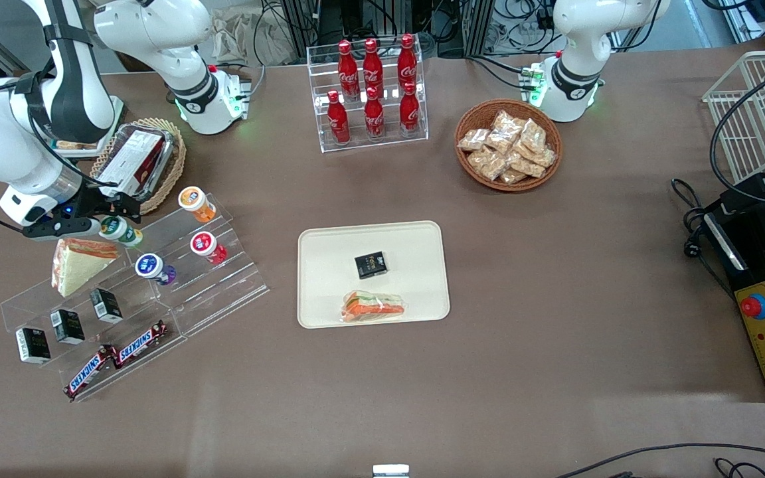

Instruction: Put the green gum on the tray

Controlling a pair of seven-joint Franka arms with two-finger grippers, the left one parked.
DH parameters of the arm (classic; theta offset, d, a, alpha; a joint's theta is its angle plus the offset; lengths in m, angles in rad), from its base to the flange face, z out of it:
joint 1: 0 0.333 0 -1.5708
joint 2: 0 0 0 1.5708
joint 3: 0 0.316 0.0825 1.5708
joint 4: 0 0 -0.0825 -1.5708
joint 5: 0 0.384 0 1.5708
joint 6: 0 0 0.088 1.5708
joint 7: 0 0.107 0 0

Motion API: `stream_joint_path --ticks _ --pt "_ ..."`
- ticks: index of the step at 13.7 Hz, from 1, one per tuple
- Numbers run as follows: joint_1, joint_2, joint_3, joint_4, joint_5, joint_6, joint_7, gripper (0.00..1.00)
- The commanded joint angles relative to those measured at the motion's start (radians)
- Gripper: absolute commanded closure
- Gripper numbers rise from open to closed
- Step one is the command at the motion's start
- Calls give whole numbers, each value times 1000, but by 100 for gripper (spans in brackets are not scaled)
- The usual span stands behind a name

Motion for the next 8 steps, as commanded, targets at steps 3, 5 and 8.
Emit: stream_joint_path --ticks 3,5,8 --pt "0 13 -18 -19 21 32 -14 42" --pt "0 14 -18 -19 21 31 -14 42" --pt "1 14 -18 -18 21 31 -14 55"
